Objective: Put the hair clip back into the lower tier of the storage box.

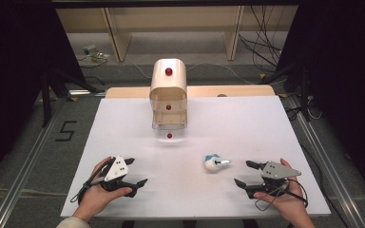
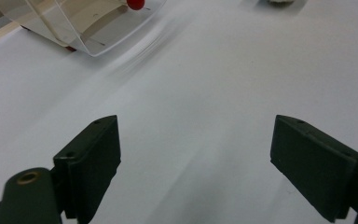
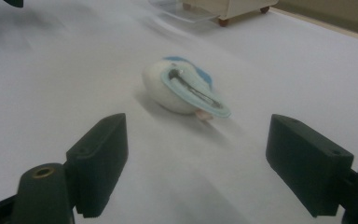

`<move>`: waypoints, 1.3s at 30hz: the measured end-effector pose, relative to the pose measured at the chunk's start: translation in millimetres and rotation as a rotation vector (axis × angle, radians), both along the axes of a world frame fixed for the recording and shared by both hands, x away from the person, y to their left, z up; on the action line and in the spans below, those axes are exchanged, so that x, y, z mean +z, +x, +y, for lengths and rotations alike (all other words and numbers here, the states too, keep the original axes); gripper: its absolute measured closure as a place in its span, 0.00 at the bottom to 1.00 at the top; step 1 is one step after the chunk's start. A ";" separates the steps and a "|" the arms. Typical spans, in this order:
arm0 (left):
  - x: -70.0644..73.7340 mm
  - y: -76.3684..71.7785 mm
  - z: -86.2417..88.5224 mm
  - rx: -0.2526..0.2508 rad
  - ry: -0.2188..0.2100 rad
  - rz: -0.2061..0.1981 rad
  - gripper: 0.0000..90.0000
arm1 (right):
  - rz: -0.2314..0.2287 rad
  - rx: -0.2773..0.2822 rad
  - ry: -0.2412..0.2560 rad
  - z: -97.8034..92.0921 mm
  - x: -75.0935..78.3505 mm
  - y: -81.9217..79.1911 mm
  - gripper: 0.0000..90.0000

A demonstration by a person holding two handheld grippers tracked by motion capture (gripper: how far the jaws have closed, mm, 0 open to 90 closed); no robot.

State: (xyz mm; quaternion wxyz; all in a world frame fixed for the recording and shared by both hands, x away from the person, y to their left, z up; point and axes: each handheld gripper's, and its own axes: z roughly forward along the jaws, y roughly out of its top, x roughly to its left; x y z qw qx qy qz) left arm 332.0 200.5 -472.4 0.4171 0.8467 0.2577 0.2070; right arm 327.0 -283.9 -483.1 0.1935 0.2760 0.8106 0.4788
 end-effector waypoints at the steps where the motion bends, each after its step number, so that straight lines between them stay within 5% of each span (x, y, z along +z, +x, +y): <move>1: -0.3 0.1 0.0 0.001 0.000 -0.001 0.18 | 0.003 0.001 0.003 0.7 0.0 2.5 0.24; 16: 0.0 2.5 -1.7 0.007 0.000 -0.005 0.18 | 0.028 0.009 0.001 13.4 2.4 28.2 0.23; 39: -2.0 2.8 -1.5 0.012 0.004 -0.002 0.18 | 0.126 0.104 -0.129 58.3 -6.9 67.8 0.29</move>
